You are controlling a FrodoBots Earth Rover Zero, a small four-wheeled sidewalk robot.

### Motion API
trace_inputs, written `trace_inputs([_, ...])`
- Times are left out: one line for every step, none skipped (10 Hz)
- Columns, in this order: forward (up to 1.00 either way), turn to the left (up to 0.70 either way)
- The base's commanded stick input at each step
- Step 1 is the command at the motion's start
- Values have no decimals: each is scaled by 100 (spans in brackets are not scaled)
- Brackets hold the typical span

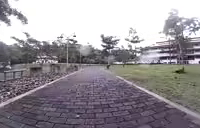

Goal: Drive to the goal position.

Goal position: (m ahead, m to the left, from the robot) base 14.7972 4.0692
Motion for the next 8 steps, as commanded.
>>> trace_inputs([70, 0])
trace_inputs([70, 0])
trace_inputs([70, 0])
trace_inputs([70, 0])
trace_inputs([70, 0])
trace_inputs([70, 0])
trace_inputs([70, 0])
trace_inputs([70, 0])
